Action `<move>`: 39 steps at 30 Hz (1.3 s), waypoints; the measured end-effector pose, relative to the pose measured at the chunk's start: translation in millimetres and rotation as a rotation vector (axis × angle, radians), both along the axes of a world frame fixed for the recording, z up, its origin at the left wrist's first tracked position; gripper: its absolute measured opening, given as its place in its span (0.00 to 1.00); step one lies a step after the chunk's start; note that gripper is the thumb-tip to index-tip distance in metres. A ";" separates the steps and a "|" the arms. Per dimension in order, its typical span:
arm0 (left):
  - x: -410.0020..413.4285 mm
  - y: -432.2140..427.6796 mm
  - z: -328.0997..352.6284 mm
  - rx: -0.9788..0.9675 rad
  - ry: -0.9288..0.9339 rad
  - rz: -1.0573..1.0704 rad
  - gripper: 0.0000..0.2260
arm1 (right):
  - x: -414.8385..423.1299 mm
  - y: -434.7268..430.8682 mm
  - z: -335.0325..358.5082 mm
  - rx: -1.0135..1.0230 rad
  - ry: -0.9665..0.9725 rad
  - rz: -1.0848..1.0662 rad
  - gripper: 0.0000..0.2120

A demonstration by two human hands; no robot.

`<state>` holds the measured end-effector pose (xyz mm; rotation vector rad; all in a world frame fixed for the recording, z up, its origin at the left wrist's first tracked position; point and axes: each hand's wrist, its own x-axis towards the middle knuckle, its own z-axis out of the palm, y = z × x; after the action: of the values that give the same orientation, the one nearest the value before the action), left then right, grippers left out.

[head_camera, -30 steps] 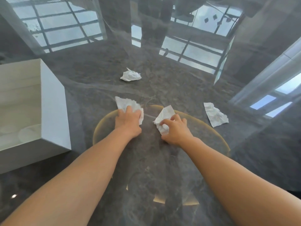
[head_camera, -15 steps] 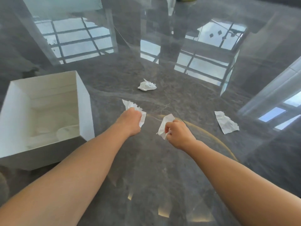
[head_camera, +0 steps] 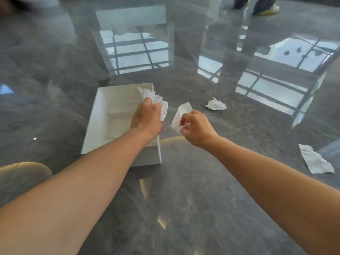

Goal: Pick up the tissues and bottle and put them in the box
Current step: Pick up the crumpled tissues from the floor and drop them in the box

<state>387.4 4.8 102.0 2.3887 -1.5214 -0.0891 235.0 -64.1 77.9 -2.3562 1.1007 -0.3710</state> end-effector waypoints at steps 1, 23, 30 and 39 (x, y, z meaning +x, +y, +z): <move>12.7 9.2 0.0 0.014 -0.010 0.032 0.11 | 11.9 3.2 2.9 -0.009 -0.030 0.006 0.08; 103.3 92.6 -6.5 0.360 -0.088 0.175 0.17 | 107.3 62.8 -0.9 -0.068 -0.038 0.213 0.16; 71.5 50.1 16.8 0.285 -0.108 0.124 0.16 | 67.9 50.5 0.9 -0.063 -0.159 0.084 0.15; -54.6 -36.5 -3.9 0.242 -0.123 -0.136 0.13 | -68.9 -16.6 -5.6 -0.019 -0.015 -0.224 0.16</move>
<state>332.8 -31.7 98.1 2.5111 -1.8239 -0.1681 166.1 -80.7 72.3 -2.2478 1.3632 -0.4797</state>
